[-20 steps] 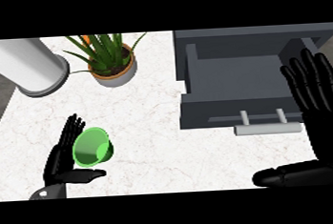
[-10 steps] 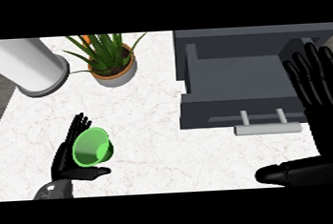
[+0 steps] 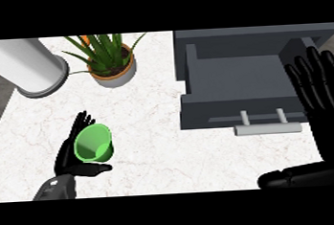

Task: Pick up the cup, place it into the drawer and close the drawer

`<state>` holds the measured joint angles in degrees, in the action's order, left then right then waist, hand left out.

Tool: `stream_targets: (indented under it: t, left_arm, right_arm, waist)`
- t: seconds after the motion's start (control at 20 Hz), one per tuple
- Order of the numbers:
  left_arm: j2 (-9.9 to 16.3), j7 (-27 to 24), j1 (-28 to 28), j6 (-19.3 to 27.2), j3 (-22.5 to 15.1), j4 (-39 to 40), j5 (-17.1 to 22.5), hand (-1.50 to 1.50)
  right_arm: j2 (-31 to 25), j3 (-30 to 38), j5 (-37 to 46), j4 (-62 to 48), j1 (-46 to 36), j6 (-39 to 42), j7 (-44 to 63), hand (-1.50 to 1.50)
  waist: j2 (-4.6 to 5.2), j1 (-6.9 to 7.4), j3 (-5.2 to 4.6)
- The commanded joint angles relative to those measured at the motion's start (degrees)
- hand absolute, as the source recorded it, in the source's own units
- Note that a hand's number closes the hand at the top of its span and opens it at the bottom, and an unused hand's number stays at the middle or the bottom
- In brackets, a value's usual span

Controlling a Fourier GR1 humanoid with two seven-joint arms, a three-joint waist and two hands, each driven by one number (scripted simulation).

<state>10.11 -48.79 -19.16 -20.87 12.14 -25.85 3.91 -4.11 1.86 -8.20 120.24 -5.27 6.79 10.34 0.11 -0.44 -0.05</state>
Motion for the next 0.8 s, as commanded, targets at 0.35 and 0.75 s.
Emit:
stream_targets:
  t: [0.35, 0.75]
  left_arm:
    - [-1.7, -5.8, 0.4, -11.9, -1.9, 1.9, 1.4, 1.50]
    - [-3.3, -10.7, 1.8, -5.9, -3.2, -4.1, 1.0, 1.50]
  right_arm:
    - [0.2, 0.1, -0.6, 2.7, 1.9, -0.4, 1.6, -1.50]
    - [-0.7, 0.6, -0.1, 1.1, -1.1, -0.4, 1.8, -1.50]
  waist:
    - [-0.01, -0.30, -0.04]
    - [-0.10, 0.28, 0.00]
